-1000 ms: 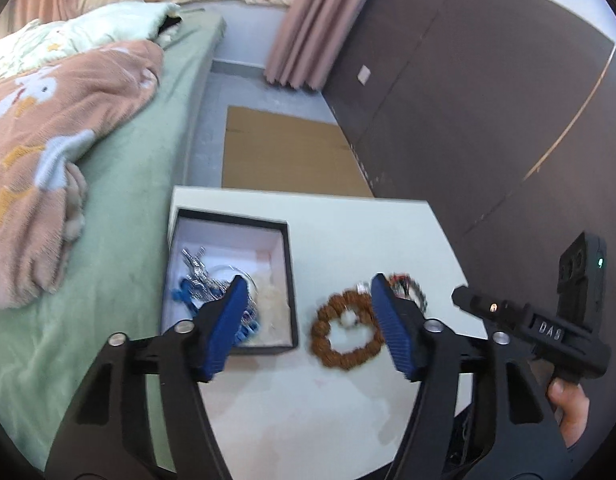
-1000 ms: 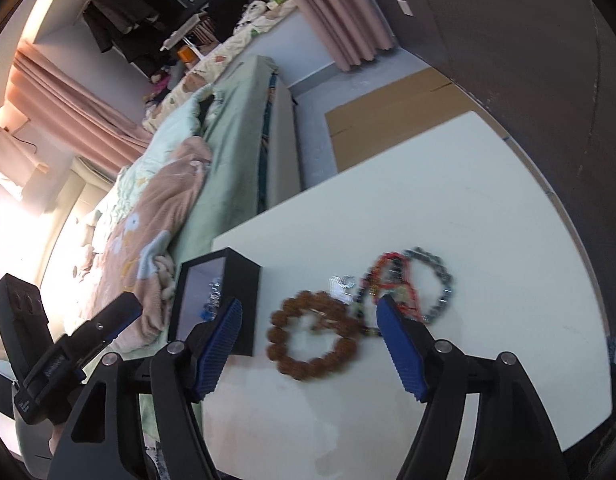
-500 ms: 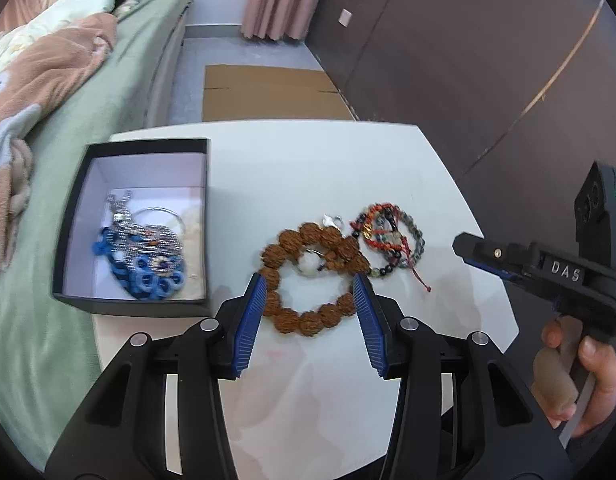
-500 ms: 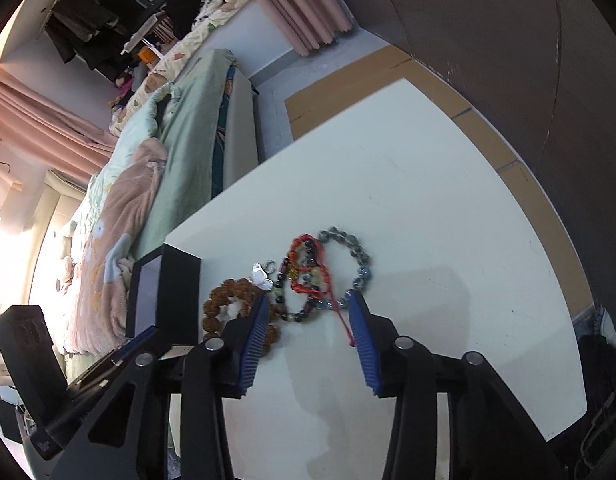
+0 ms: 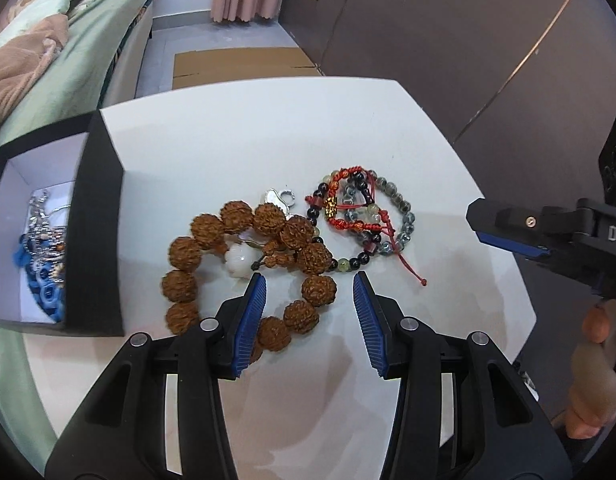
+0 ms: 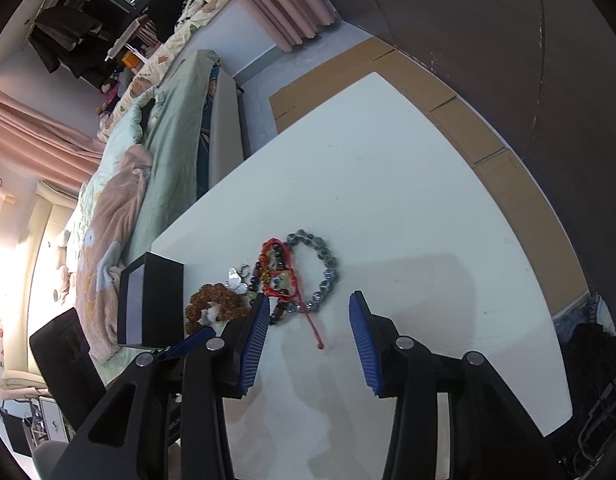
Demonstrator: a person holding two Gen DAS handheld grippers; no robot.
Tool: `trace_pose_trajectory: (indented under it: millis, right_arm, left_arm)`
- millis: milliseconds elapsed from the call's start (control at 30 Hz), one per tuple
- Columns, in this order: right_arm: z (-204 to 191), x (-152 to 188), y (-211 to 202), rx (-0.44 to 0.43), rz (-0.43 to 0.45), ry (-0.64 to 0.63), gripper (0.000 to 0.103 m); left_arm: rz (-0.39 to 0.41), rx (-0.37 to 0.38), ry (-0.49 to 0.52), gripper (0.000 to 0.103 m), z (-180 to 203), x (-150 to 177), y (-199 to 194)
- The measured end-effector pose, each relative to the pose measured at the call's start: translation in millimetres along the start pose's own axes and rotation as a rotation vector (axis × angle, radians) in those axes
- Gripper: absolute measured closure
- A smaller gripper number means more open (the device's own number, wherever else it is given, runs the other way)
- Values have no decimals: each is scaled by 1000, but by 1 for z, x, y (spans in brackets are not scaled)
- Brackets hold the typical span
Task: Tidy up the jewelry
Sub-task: 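Grasp wooden-bead bracelet with left gripper while right gripper grasps red string bracelet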
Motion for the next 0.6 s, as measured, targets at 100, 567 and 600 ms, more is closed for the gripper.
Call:
trace_pose_trajectory:
  millis: [100, 567, 600]
  right_arm:
    - [1, 0, 4, 5, -14, -6, 62]
    - [-26, -10, 43, -35, -59, -71, 81]
    - [-27, -10, 45, -31, -63, -72, 82]
  left_arm:
    - [-7, -21, 15, 57, 2, 1, 10]
    - [66, 10, -47, 84, -18, -27, -26]
    - [72, 15, -54, 84, -19, -29, -29]
Point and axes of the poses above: each gripper's, at about its wrist camera, not at the fingertips, and y roughly the way its jaws point, z to its right, x to its underside, the point moved 10 cm from there along y, roughly the way its jaws point, and after that the axes turned 7 degrees about -y, right-handed, at the moved point
